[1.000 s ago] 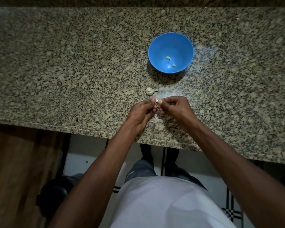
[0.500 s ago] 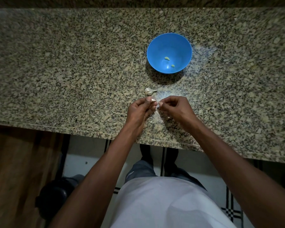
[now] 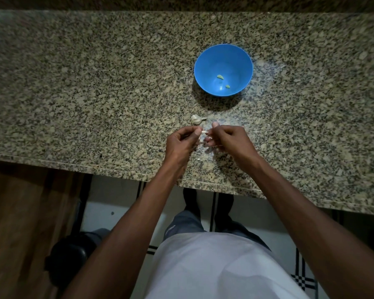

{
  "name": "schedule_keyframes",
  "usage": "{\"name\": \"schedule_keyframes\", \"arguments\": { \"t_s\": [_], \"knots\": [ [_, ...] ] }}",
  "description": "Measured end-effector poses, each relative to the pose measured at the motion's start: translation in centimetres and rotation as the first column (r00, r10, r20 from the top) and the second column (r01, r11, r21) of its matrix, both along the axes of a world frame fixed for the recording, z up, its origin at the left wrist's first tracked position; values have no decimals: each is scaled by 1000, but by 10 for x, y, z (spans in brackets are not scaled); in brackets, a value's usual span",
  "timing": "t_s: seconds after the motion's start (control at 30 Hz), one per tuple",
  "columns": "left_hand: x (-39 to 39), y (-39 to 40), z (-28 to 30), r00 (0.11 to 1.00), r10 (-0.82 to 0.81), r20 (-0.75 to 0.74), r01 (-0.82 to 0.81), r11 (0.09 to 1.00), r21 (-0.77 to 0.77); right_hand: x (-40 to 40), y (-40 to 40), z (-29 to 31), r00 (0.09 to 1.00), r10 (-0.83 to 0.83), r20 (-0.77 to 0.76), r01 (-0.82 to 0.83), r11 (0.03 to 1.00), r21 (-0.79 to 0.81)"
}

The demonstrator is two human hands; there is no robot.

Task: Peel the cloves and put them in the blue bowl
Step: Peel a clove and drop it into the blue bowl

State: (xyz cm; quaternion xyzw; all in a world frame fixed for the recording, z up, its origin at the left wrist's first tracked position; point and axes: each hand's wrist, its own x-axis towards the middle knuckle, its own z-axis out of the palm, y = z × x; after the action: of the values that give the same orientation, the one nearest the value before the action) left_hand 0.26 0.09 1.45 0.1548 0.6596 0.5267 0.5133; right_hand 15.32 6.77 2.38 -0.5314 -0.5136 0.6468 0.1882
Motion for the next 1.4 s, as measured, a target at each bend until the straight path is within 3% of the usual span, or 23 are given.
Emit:
{"name": "schedule_keyframes", "arguments": {
  "t_s": [0.1, 0.3, 0.43, 0.53, 0.63, 0.7, 0.97, 1.2, 1.3, 1.4],
  "knots": [
    [2, -1, 0, 997, -34, -65, 37, 998, 45, -1, 0, 2, 976, -53, -209, 12, 981, -192],
    [1, 1, -3, 955, -73, -287, 89, 995, 42, -4, 2, -1, 957, -150, -247, 117, 983, -144],
    [1, 3, -2, 797, -260, -545, 294, 956, -26, -9, 2, -8, 988, -89, -124, 85, 995, -44],
    [3, 5, -1, 646, -385, -659, 456, 887, -72, -12, 1, -8, 989, -77, -128, 74, 997, -34],
    [3, 5, -3, 515, -451, -729, 512, 844, -161, -14, -1, -8, 984, -105, -144, 99, 994, -49],
    [4, 6, -3, 479, -465, -744, 509, 838, -196, -14, -1, -10, 985, -120, -124, 116, 993, -36],
    [5, 9, -7, 708, -415, -572, 415, 899, -138, -18, 3, -12, 990, -121, -67, 126, 989, 77],
    [9, 13, -7, 929, -332, -165, 317, 942, -111, -13, 1, -18, 992, -117, -43, 123, 977, 177],
    [9, 13, -7, 952, -305, -34, 301, 950, -82, -8, 1, -20, 994, -103, -25, 106, 974, 202],
    [9, 9, -2, 938, -334, -88, 330, 942, -60, -5, 0, -19, 990, -114, -77, 121, 989, 87]
  ]
}}
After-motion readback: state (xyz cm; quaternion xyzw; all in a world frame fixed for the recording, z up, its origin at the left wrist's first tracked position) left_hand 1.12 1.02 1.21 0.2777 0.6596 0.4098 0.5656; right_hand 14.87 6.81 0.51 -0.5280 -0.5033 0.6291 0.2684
